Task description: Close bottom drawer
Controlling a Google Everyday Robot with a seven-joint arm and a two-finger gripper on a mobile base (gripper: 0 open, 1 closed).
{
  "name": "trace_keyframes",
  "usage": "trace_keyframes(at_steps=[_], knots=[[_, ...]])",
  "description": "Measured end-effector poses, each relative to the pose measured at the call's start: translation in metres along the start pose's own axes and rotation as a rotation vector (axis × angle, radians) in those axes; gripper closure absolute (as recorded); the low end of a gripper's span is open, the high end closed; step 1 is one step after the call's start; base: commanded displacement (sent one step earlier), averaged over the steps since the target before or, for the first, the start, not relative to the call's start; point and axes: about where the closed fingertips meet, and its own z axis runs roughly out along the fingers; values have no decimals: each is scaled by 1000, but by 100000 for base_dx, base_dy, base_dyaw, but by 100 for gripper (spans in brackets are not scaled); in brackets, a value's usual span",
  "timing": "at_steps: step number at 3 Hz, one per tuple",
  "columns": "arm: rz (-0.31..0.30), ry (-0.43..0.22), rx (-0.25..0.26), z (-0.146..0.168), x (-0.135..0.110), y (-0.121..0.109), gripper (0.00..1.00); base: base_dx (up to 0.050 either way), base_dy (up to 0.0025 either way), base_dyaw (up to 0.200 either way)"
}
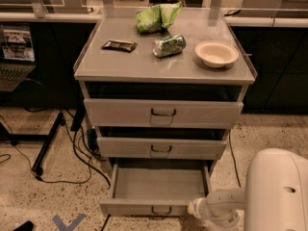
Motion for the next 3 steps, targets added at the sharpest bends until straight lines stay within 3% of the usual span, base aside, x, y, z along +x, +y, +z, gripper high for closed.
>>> trace_keyframes(at_steps=[3], knots=[[-45, 28, 28, 10, 20, 0, 100, 0, 0, 0]])
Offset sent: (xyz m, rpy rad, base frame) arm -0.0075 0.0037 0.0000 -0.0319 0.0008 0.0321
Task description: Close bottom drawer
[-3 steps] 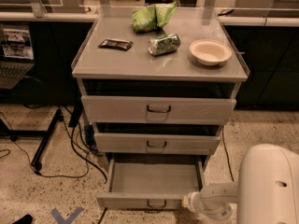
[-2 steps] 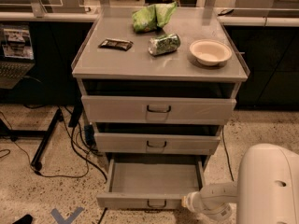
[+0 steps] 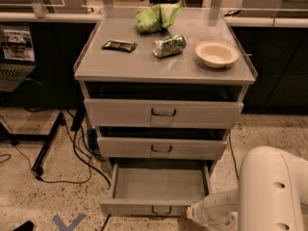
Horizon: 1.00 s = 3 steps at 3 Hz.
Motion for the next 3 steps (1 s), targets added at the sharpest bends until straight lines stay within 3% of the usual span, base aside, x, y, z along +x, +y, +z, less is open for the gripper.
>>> trace_keyframes(at_steps=[1, 3], knots=[[-16, 10, 1, 9, 4, -5, 100, 0, 0, 0], [-83, -28, 11, 3, -29, 1, 100, 0, 0, 0]])
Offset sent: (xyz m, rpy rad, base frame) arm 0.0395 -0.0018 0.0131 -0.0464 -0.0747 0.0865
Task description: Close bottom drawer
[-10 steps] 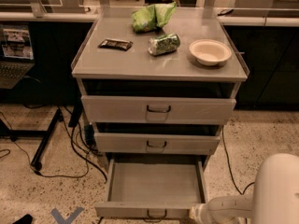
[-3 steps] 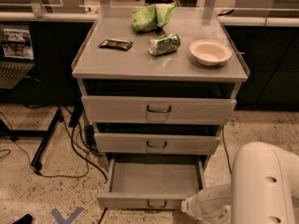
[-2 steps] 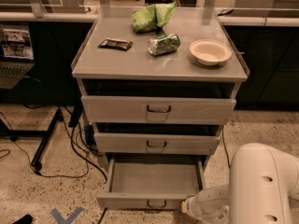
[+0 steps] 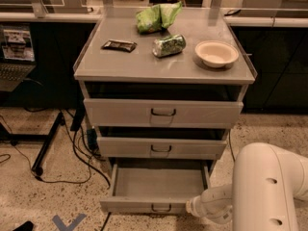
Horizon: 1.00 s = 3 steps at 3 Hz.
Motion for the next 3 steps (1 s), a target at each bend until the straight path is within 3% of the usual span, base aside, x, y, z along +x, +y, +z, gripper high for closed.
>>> trace_keyframes(at_steps=[1, 2, 3], knots=[[-44, -13, 6, -4, -31, -1, 100, 0, 0, 0], [-57, -9, 11, -7, -22, 3, 100, 0, 0, 0], [-32, 1, 4, -3, -7, 4, 100, 0, 0, 0]])
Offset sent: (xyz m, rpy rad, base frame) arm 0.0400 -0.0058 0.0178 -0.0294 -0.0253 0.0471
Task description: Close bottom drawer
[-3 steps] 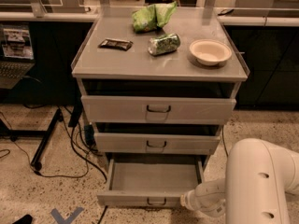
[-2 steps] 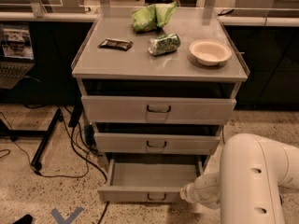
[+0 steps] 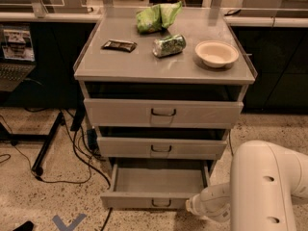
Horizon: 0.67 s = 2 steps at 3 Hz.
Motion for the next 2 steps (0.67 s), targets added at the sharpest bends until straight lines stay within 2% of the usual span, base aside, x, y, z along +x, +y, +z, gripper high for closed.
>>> trace_keyframes(at_steps=[1, 2], knots=[[11, 17, 0, 9, 6, -3, 100, 0, 0, 0], [3, 24, 2, 19, -7, -11, 100, 0, 0, 0]])
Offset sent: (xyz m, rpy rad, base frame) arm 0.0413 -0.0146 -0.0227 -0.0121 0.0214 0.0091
